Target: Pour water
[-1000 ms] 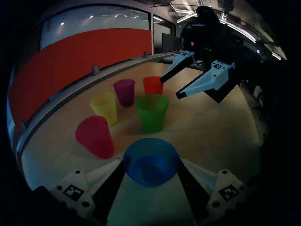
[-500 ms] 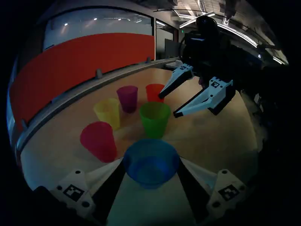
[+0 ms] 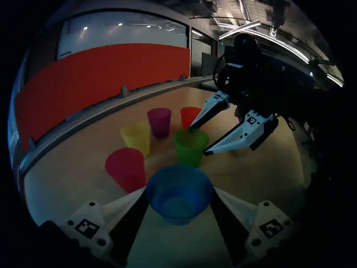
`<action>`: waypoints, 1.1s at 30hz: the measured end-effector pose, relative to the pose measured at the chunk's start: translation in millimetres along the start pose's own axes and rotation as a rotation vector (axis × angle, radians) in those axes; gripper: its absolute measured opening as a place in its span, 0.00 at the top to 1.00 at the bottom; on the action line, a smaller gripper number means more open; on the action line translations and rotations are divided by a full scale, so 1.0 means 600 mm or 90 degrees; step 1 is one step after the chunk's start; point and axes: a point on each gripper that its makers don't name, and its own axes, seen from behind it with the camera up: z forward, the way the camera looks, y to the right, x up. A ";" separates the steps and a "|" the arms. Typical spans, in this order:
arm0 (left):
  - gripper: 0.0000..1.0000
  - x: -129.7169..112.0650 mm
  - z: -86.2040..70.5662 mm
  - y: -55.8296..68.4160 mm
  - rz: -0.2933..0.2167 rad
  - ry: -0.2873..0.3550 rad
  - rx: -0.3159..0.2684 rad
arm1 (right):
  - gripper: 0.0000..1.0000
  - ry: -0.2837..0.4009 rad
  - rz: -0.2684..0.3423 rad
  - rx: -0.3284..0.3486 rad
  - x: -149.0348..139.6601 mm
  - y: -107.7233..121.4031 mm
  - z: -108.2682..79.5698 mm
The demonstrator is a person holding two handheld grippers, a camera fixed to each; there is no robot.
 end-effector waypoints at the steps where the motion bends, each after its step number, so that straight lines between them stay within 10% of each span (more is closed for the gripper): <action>1: 0.12 0.001 -0.001 0.000 0.000 0.001 0.000 | 0.00 -0.001 -0.001 0.000 0.000 0.000 0.003; 20: 0.12 0.014 -0.013 -0.007 -0.004 0.013 0.010 | 0.11 -0.008 -0.013 0.000 -0.004 -0.002 0.035; 33: 0.12 0.039 -0.026 -0.009 -0.012 0.038 0.017 | 0.11 0.020 -0.001 -0.013 0.027 -0.002 -0.011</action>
